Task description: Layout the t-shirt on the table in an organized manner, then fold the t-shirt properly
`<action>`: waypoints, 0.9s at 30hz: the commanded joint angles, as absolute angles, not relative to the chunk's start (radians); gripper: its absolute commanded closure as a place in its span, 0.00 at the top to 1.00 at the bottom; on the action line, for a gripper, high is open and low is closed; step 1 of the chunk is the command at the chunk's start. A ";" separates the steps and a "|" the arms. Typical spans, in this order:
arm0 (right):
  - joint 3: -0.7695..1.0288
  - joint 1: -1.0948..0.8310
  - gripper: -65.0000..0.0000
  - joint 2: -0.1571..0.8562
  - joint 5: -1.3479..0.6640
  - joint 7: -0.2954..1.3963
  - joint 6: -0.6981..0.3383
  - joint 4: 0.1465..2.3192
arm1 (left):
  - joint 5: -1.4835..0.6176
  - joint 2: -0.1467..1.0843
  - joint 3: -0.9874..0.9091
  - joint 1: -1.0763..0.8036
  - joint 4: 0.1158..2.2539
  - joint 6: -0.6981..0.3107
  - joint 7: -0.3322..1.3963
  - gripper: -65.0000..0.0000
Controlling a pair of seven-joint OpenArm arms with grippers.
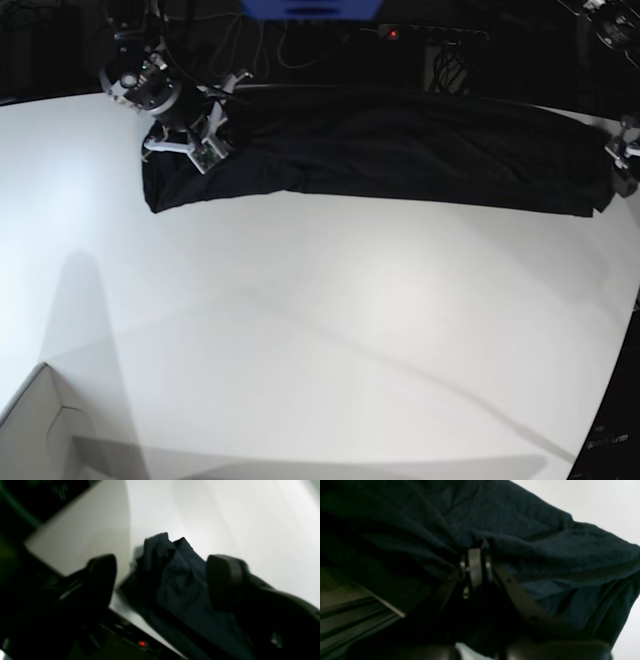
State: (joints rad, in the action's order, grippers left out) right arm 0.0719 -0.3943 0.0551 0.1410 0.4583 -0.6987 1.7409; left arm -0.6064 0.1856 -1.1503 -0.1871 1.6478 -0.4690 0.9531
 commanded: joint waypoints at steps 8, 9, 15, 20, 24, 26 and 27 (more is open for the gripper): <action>0.073 -0.378 0.00 0.058 0.137 0.463 -0.698 1.750 | -0.404 0.229 -1.090 -0.163 1.506 -0.667 0.805 0.95; 0.073 -0.377 0.00 0.058 0.137 0.463 -0.698 1.750 | -0.380 0.229 -1.081 -0.163 1.483 -0.691 0.774 0.95; 0.073 -0.374 0.00 0.058 0.137 0.463 -0.698 1.748 | -0.346 0.236 -1.073 -0.154 1.360 -0.698 0.684 0.95; 0.073 -0.374 0.00 0.058 0.137 0.463 -0.698 1.748 | -0.346 0.249 -1.070 -0.151 1.279 -0.698 0.611 0.95; 0.073 -0.374 0.00 0.058 0.137 0.463 -0.698 1.748 | -0.344 0.277 -1.021 -0.124 1.190 -0.698 0.581 0.95; 0.073 -0.374 0.00 0.058 0.137 0.463 -0.698 1.748 | -0.346 0.289 -0.997 -0.120 1.159 -0.698 0.581 0.95; 0.073 -0.374 0.00 0.058 0.137 0.463 -0.698 1.748 | -0.346 0.289 -0.992 -0.120 1.153 -0.698 0.581 0.95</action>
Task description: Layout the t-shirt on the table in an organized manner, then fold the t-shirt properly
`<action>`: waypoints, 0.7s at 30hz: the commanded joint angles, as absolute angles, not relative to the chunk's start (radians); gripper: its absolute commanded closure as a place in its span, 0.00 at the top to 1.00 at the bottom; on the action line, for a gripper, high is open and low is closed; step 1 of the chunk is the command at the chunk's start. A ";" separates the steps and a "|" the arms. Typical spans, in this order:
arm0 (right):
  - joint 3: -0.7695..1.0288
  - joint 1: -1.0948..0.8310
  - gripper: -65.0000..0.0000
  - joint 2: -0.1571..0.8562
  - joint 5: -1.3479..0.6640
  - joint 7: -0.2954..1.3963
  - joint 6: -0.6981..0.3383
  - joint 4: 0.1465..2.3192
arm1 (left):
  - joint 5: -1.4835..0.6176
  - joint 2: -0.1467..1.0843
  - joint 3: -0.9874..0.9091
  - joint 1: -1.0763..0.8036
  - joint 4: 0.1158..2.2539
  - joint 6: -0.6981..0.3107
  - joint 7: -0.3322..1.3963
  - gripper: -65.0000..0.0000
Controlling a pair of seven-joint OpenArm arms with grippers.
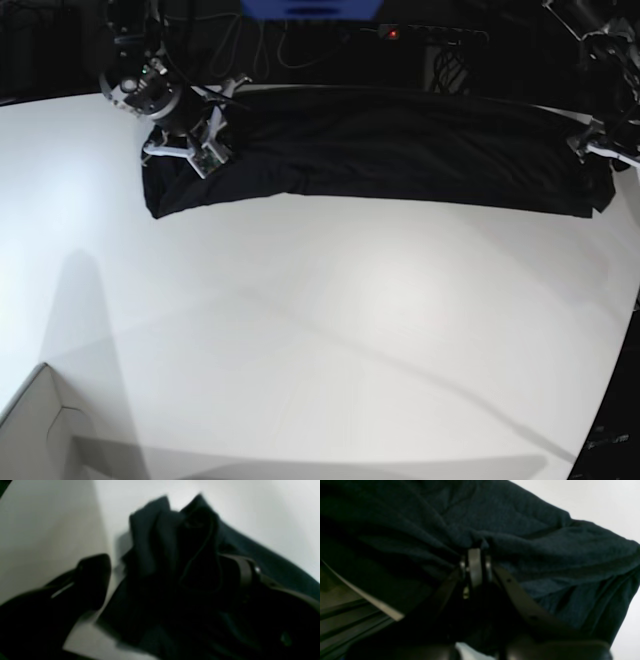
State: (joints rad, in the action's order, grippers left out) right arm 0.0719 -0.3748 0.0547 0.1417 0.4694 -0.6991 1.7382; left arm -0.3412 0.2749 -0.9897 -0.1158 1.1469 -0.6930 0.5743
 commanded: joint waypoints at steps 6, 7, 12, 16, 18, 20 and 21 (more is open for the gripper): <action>0.073 -0.374 0.00 0.058 0.137 0.463 -0.698 1.748 | -0.349 0.286 -0.987 -0.119 1.142 -0.698 0.581 0.95; 0.073 -0.374 0.00 0.058 0.137 0.463 -0.698 1.748 | -0.351 0.285 -0.986 -0.119 1.142 -0.698 0.581 0.95; 0.073 -0.374 0.00 0.058 0.137 0.463 -0.698 1.748 | -0.349 0.285 -0.957 -0.120 1.141 -0.698 0.582 0.74; 0.073 -0.372 0.00 0.058 0.137 0.463 -0.698 1.748 | -0.346 0.285 -0.934 -0.120 1.141 -0.698 0.581 0.29; 0.073 -0.372 0.00 0.058 0.137 0.463 -0.698 1.748 | -0.346 0.285 -0.934 -0.120 1.141 -0.698 0.581 0.07; 0.073 -0.372 0.00 0.058 0.137 0.463 -0.698 1.748 | -0.344 0.285 -0.934 -0.120 1.141 -0.698 0.582 0.00; 0.073 -0.372 0.00 0.058 0.137 0.463 -0.698 1.748 | -0.346 0.285 -0.934 -0.120 1.144 -0.698 0.582 0.02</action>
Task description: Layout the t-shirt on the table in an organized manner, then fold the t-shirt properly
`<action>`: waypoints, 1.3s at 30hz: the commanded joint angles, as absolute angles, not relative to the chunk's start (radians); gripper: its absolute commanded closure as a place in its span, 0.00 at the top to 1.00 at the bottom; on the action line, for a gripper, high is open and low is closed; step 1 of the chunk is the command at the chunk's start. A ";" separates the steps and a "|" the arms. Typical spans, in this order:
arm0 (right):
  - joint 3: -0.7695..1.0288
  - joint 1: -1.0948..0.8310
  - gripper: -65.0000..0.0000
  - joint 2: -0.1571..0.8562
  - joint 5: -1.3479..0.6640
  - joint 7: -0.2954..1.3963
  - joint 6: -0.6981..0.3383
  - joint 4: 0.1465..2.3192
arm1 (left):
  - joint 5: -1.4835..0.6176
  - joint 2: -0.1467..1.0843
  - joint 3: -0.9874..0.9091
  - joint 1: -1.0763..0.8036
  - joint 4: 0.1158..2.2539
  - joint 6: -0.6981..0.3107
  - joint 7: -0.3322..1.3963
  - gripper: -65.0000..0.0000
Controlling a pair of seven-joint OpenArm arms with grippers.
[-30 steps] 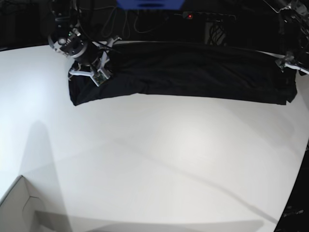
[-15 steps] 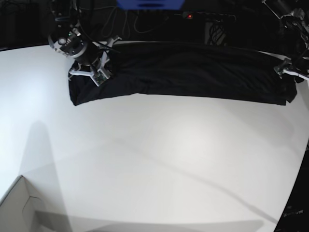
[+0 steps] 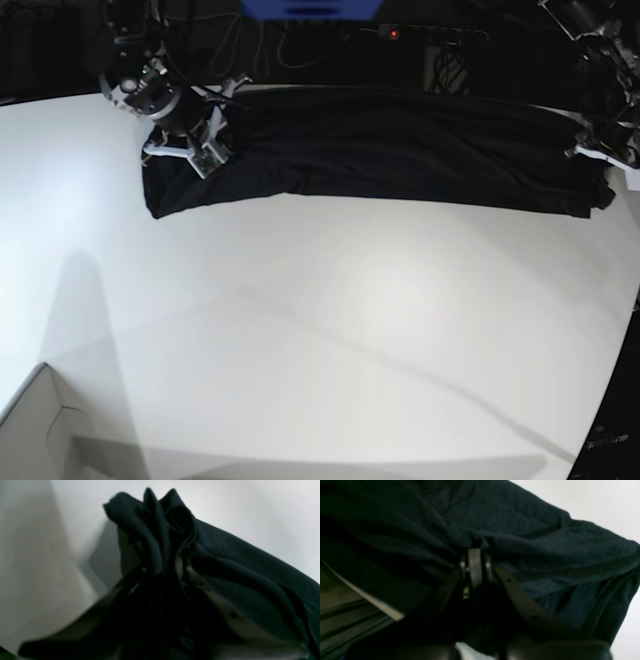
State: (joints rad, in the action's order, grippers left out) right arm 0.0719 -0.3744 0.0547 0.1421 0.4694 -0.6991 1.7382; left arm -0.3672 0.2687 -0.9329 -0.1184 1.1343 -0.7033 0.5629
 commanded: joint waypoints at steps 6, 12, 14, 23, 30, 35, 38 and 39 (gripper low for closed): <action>0.073 -0.372 0.00 0.058 0.137 0.463 -0.698 1.748 | -0.354 0.288 -0.943 -0.120 1.248 -0.698 0.584 0.00; 0.073 -0.360 0.00 0.056 0.137 0.463 -0.698 1.748 | -0.352 0.211 -0.935 -0.122 1.509 -0.698 0.613 0.00; 0.073 -0.358 0.00 0.056 0.137 0.463 -0.698 1.748 | -0.348 0.174 -0.935 -0.122 1.610 -0.698 0.670 0.00; 0.073 -0.358 0.00 0.051 0.139 0.463 -0.698 1.748 | -0.300 -0.012 -0.782 -0.206 1.954 -0.698 0.750 0.00; 0.073 -0.357 0.00 0.036 0.139 0.463 -0.698 1.748 | -0.166 -0.018 -0.433 -0.292 1.977 -0.698 0.748 0.00; 0.073 -0.357 0.00 0.036 0.139 0.463 -0.698 1.748 | -0.076 -0.058 -0.300 -0.317 1.975 -0.698 0.748 0.00; 0.073 -0.357 0.00 0.036 0.139 0.463 -0.698 1.748 | -0.019 -0.070 -0.226 -0.320 1.975 -0.698 0.746 0.00; 0.073 -0.357 0.00 0.036 0.139 0.463 -0.698 1.748 | -0.005 -0.071 -0.205 -0.320 1.975 -0.698 0.746 0.00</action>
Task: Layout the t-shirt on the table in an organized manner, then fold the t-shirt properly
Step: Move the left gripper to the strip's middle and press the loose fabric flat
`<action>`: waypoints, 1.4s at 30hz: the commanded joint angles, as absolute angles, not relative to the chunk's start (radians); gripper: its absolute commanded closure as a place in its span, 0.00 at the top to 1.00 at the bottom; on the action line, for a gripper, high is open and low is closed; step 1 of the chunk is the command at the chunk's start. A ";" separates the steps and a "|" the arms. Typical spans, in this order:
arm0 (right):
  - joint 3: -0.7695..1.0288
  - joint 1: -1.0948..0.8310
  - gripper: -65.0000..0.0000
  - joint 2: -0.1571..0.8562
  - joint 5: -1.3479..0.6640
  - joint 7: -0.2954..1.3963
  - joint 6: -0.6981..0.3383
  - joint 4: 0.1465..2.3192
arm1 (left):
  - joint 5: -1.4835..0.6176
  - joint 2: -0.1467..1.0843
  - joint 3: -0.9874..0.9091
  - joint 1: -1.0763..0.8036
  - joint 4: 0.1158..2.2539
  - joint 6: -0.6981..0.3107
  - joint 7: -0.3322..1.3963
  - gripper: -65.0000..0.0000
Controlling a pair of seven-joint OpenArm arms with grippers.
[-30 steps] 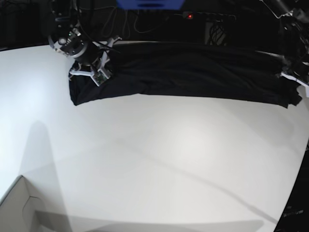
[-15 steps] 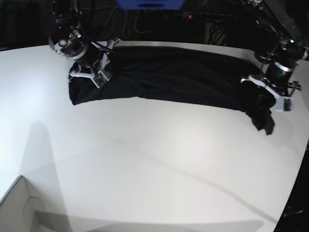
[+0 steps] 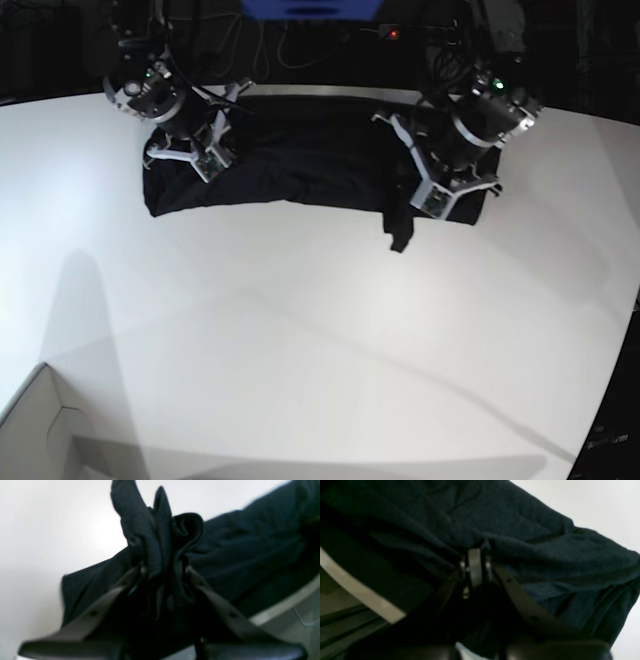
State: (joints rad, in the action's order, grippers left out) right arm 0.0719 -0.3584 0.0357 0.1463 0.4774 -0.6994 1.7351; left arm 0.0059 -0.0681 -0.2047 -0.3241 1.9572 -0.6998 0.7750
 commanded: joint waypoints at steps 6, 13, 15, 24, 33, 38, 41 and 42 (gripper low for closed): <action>0.073 -0.357 0.00 0.036 0.139 0.463 -0.698 1.748 | 0.068 -0.071 -0.114 -0.318 1.972 -0.698 0.746 0.00; 0.073 -0.357 0.00 0.036 0.139 0.463 -0.698 1.753 | 0.140 -0.064 -0.030 -0.320 1.965 -0.698 0.746 0.00; 0.073 -0.357 0.00 0.036 0.139 0.463 -0.698 1.756 | 0.154 -0.064 -0.018 -0.320 1.965 -0.698 0.746 0.00; 0.079 -0.358 0.28 0.036 0.139 0.463 -0.698 1.758 | 0.157 -0.064 -0.008 -0.321 1.965 -0.698 0.748 0.29; 0.082 -0.357 0.33 0.036 0.139 0.463 -0.698 1.761 | 0.143 -0.064 0.007 -0.321 1.975 -0.698 0.748 0.45; 0.082 -0.363 0.33 0.036 0.139 0.463 -0.698 1.808 | 0.108 -0.064 0.033 -0.346 1.972 -0.698 0.748 0.45; 0.084 -0.363 0.33 0.036 0.139 0.463 -0.698 1.834 | 0.108 -0.073 0.008 -0.355 1.994 -0.698 0.746 0.45; 0.093 -0.364 0.33 0.036 0.139 0.463 -0.698 1.842 | 0.107 -0.073 -0.012 -0.354 2.006 -0.698 0.746 0.45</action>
